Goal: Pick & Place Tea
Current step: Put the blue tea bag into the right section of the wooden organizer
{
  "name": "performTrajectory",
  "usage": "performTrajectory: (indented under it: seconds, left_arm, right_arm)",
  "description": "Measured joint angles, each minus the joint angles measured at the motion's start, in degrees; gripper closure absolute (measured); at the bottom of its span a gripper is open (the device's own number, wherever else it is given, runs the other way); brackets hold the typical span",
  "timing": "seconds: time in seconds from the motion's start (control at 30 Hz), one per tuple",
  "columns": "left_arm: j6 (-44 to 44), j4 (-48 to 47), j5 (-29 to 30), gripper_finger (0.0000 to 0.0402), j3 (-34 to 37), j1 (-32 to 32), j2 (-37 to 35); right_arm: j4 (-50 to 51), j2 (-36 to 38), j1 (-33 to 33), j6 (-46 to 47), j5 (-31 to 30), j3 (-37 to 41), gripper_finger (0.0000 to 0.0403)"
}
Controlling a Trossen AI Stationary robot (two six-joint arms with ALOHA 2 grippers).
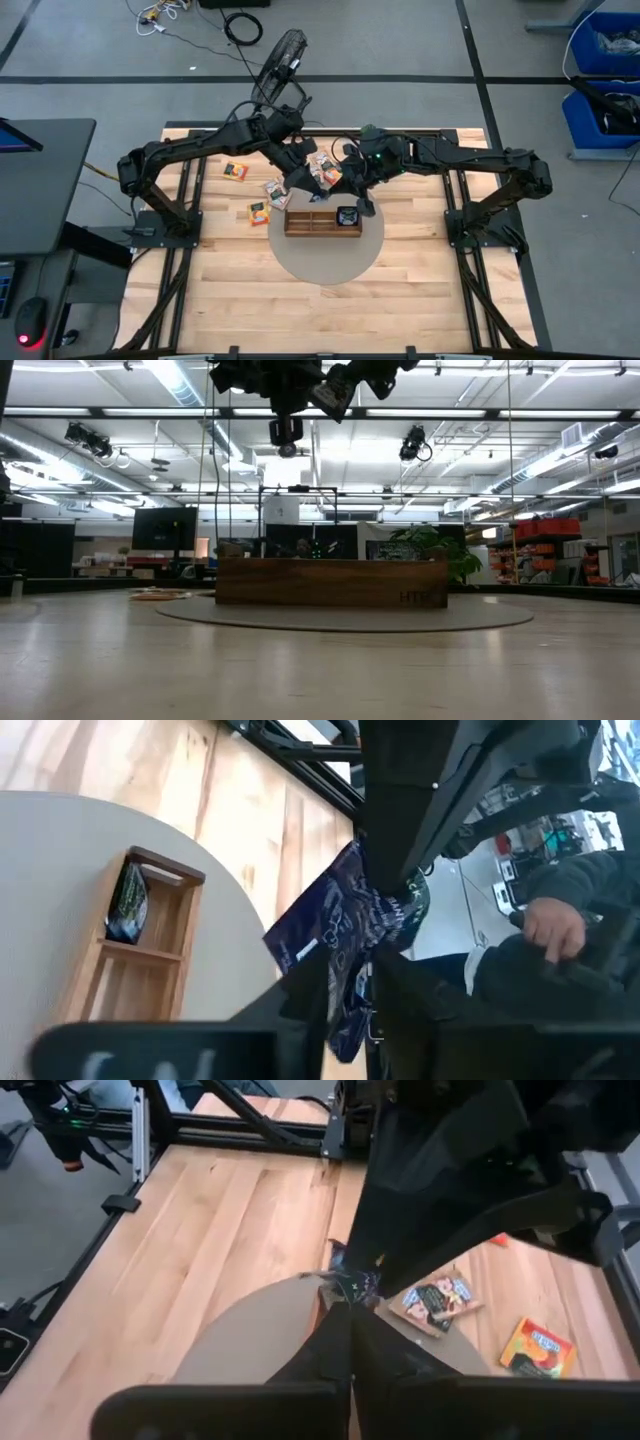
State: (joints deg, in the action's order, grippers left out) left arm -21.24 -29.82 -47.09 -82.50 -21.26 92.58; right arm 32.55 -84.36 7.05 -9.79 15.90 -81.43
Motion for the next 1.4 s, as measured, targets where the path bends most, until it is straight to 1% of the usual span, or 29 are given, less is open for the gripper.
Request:
performTrajectory:
  seconds: [0.13, 0.27, 0.33, 0.43, 0.53, 0.67, 0.77, 0.93, 1.03, 1.13, 1.4]
  left_arm:
    - [0.0, 0.24, -0.36, 0.0261, -0.07, -0.24, -0.02]
    - [-0.02, 0.09, -0.19, 0.022, -0.07, -1.35, -0.04]
    - [-0.21, -0.22, 1.49, 0.0205, -0.07, -2.12, -0.29]
    - [-0.28, -0.27, 5.6, 0.0192, -0.09, -3.06, -0.5]
    - [-0.66, -0.58, 9.34, 0.0189, -0.09, -3.75, -0.5]
    - [-1.08, -1.49, 17.37, 0.0192, -0.09, -3.61, -0.48]
    - [-1.07, -2.1, 20.47, 0.0192, -0.09, -3.28, -0.48]
    - [-0.64, -1.9, 21.74, 0.0193, -0.09, -3.27, -0.48]
    - [-0.41, -1.86, 22.01, 0.0193, -0.09, -3.28, -0.48]
    - [-0.04, -1.91, 22.01, 0.0193, -0.09, -3.28, -0.48]
    - [1.48, -2.38, 22.01, 0.0193, -0.07, -3.28, -0.48]
  right_arm:
    - [1.94, 0.66, 0.07, 0.61, -0.03, 0.0, 0.0402]
    - [5.28, 1.78, 0.42, 2.16, -1.76, 0.0, 0.0402]
    - [7.64, 1.89, 0.51, 3.16, -3.11, -0.04, 0.0402]
    - [13.48, 1.45, 0.66, 3.65, -5.87, 0.0, 0.0403]
    - [15.0, 0.36, 0.62, 6.73, -5.86, 1.78, 0.0403]
    - [14.3, 0.38, 0.61, 11.74, -5.9, 6.05, 0.0403]
    - [12.92, 0.22, 0.61, 16.38, -6.01, 10.18, 0.0403]
    - [6.78, 0.25, 0.61, 23.81, -6.02, 15.92, 0.0403]
    - [4.51, 0.23, 0.59, 26.65, -7.03, 17.05, 0.0403]
    - [4.62, -0.44, 0.11, 26.76, -9.03, 17.19, 0.0403]
    - [5.19, -3.97, -2.32, 26.89, -11.02, 16.61, 0.0403]
